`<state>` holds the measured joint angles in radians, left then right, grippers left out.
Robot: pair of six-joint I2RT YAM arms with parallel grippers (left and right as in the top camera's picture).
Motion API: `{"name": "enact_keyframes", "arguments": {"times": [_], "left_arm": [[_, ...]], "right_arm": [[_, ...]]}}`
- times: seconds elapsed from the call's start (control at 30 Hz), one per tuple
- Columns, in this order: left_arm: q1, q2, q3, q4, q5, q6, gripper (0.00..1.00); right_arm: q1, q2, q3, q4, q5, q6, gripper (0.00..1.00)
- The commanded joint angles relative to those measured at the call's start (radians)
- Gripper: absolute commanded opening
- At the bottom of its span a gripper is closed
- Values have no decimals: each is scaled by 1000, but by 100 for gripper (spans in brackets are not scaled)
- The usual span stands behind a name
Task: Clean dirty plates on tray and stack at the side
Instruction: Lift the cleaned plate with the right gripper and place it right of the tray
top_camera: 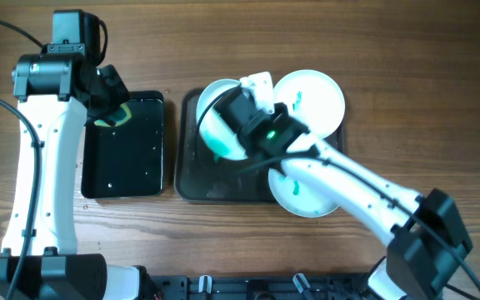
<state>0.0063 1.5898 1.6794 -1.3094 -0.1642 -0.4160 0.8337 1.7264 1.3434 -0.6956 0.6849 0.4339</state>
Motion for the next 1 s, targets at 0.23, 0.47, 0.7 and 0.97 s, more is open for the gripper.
{"name": "enact_keyframes", "arguments": {"times": [0.23, 0.47, 0.7, 0.97], "left_arm": [[7, 10, 6, 8, -16, 19, 4], [7, 10, 6, 14, -16, 18, 4], [-8, 10, 5, 14, 56, 16, 4], [-130, 10, 6, 21, 75, 16, 4]], "right_arm": [[261, -33, 4, 143, 835, -337, 4], [246, -32, 4, 174, 702, -336, 4], [99, -45, 3, 88, 44, -168, 4], [-428, -225, 3, -41, -778, -115, 4]]}}
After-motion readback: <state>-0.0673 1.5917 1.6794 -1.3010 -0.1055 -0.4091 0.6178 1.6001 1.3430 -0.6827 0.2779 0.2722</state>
